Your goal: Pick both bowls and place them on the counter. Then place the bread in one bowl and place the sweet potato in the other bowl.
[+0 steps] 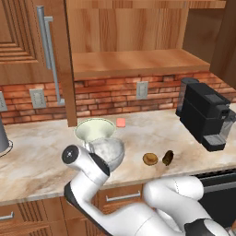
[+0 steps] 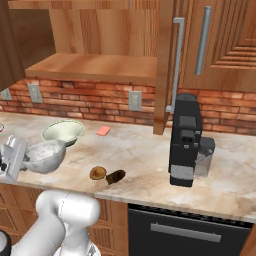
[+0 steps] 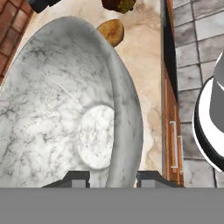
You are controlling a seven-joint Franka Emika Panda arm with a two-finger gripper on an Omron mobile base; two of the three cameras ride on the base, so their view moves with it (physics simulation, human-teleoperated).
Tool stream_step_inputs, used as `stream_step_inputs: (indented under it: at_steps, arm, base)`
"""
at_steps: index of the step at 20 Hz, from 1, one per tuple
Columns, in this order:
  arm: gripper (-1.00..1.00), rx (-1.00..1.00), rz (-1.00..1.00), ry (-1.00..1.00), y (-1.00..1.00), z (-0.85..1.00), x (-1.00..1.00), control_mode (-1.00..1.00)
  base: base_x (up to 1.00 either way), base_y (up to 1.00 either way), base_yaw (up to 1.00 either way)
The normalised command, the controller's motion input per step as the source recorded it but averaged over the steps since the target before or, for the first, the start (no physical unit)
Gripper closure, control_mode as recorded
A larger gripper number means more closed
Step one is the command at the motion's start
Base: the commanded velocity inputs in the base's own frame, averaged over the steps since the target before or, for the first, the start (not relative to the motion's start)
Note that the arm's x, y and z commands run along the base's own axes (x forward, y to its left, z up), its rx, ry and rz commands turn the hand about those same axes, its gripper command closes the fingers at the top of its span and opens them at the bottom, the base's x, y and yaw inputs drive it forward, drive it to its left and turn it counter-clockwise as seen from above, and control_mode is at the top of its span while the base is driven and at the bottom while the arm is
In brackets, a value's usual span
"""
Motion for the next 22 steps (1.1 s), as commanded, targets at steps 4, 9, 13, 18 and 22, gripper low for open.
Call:
stream_step_inputs:
  at_steps: [4, 9, 13, 18, 22]
  arm:
    - [1.00, 0.00, 0.00, -0.03, 0.16, -0.22, -0.17, -1.00]
    - [1.00, 0.02, 0.00, -0.04, 0.00, -0.17, 0.01, -1.00]
    - [1.00, 0.08, -0.01, -0.09, 0.00, -0.04, 0.02, -1.00]
    - [1.00, 0.12, 0.00, -0.05, 0.00, -0.12, 0.04, -1.00]
    - [1.00, 0.13, -0.01, 0.00, 0.00, -0.18, 0.04, -1.00]
  base:
    - [0.00, 0.00, 0.00]
    - [0.00, 0.00, 0.00]
    - [0.00, 0.00, 0.00]
    - [0.00, 0.00, 0.00]
    - [0.00, 0.00, 0.00]
